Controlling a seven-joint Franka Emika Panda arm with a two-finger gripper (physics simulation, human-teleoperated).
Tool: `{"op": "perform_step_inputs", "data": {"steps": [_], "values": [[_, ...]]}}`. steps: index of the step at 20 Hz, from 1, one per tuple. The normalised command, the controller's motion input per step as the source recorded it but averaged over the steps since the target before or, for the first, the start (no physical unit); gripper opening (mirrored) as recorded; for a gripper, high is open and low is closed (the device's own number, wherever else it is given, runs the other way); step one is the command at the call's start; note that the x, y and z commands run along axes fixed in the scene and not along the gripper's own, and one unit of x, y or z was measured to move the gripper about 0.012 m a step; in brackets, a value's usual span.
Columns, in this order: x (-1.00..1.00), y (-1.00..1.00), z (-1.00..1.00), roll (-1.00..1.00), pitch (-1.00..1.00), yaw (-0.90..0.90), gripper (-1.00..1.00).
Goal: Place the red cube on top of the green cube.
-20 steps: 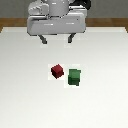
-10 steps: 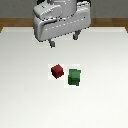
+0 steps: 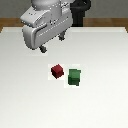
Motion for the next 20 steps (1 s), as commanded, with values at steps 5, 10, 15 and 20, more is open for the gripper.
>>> {"op": "perform_step_inputs", "data": {"steps": [5, 10, 15, 20], "values": [[0.0, 0.3, -0.4, 0.0, 0.0, 0.0, 1.0], [0.0, 0.0, -0.8, 0.0, 0.0, 0.0, 1.0], [-0.4, 0.0, -0.4, 0.0, 0.0, 0.0, 1.0], [0.0, 0.0, -0.4, 0.0, 0.0, 0.0, 1.0]]}}
